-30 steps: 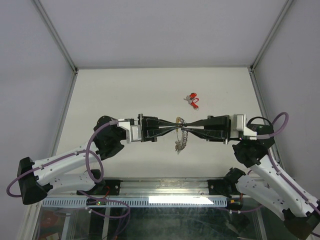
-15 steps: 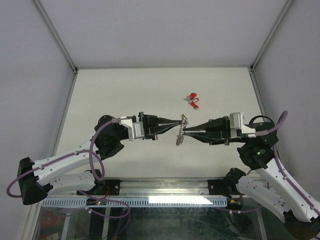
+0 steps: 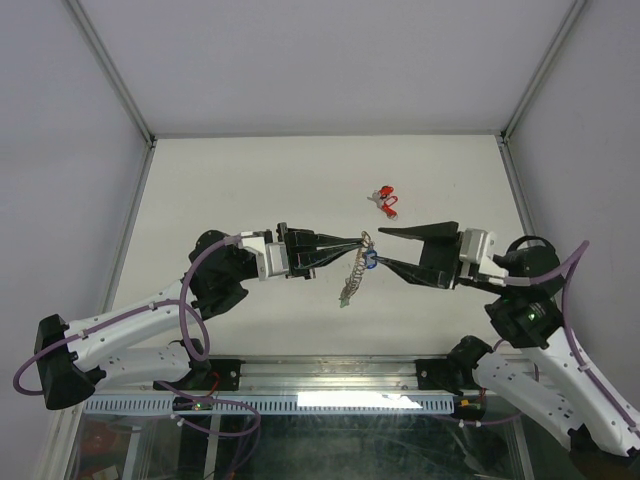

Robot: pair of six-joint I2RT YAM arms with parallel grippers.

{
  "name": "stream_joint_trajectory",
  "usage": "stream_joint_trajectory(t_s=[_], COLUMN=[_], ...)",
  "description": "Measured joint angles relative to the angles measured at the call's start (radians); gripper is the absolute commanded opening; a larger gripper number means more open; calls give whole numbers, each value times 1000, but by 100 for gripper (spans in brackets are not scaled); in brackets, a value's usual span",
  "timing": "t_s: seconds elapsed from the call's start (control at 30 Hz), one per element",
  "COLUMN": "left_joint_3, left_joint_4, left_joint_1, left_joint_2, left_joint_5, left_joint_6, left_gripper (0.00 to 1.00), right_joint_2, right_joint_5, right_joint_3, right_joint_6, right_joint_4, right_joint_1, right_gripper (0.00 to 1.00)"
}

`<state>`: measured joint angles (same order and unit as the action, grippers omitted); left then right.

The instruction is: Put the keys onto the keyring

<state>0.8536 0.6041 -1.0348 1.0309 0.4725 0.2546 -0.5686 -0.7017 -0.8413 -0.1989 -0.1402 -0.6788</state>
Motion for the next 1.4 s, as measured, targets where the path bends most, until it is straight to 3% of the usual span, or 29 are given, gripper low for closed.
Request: stream_joint_trajectory(t_s=[0.07,0.43,0.47,0.7,0.8,0.93,1.03,1.23,1.4], left_joint_3=[0,0,0,0,0,-14,-32,-37,-38], left_joint_4=[0,-6,-6,-38,-79,-122,-158,-259,-341], left_joint_1=[0,0,0,0,0,0,0,0,0], left_joint_2=[0,-6,-6,-27,-53,-102,-133,-116,-55], left_joint_5=[0,0,0,-37,-119,-287,-401,-535,-586], left_joint_6=[0,0,0,4,-3,-37,-66,-126,-183], left_gripper=[0,0,0,0,9,25,34,48,53], right_joint_2=[-20,-135,-129,-98,-98,-100,-106,-190,-340], right_joint_5=[10,6,6,13,45,132,217,407,579], right_joint_3=[0,0,0,-3,-6,-6,-7,-65,-183], right_joint_6=[-6,-1,-1,-7,-9,24,73,216,360], right_joint_4=[18,7,4,34,85,163,217,376,562], right_joint_1=[0,0,0,0,0,0,0,0,0], right_gripper=[41,41,1,0,26,45,66,72,79])
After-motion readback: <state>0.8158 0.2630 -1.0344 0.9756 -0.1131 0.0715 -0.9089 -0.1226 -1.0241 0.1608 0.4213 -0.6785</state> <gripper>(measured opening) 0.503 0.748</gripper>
